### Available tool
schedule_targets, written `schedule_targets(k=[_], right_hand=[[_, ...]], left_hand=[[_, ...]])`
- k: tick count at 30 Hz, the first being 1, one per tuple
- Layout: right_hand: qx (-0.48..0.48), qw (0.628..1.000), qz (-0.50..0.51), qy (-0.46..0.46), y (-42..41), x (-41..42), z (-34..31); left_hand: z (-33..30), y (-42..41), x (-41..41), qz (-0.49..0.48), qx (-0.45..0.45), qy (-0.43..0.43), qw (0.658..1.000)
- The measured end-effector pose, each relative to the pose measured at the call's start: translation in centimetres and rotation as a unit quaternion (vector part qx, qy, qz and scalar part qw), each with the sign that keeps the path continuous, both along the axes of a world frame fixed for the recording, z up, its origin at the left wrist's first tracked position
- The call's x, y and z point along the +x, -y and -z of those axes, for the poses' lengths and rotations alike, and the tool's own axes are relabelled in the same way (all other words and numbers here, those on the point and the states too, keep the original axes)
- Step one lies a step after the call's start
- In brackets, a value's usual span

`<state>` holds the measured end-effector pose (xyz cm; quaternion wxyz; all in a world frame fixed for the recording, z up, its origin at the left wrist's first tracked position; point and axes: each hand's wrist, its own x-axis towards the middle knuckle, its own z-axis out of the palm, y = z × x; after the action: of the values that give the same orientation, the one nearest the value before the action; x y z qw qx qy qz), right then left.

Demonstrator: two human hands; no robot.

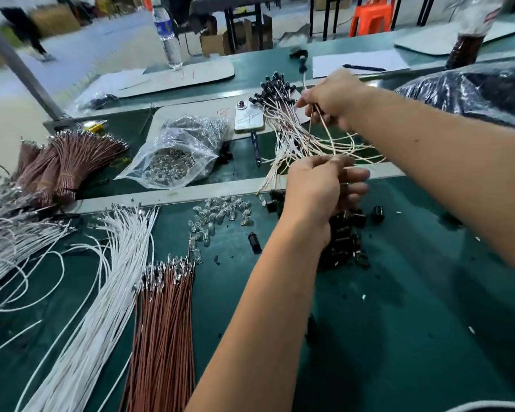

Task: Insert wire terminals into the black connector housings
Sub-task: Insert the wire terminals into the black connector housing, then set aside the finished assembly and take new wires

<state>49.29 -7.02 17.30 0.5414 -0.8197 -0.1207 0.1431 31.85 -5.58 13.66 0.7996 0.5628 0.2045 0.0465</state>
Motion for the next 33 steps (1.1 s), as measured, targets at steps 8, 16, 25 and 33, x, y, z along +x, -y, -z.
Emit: schedule_targets(k=[8,16,25,33], right_hand=[[-0.027,1.0,0.003,0.002,-4.1,8.4,1.7],[-0.198,0.97,-0.081,0.113,-6.5,11.3,1.9],[-0.253,0.924,-0.026,0.287,-1.6,5.7,3.4],[-0.31,0.861,-0.273,0.296,3.9,-6.4,1.3]], left_hand=[[-0.5,-2.0,5.0,-0.083,0.152,-0.021,0.985],[-0.8,-2.2,7.2,-0.108,0.421,-0.047,0.899],[1.4,-2.8,2.4,-0.17,0.427,-0.004,0.888],[2.9,-6.2,-4.4,-0.18,0.484,-0.094,0.851]])
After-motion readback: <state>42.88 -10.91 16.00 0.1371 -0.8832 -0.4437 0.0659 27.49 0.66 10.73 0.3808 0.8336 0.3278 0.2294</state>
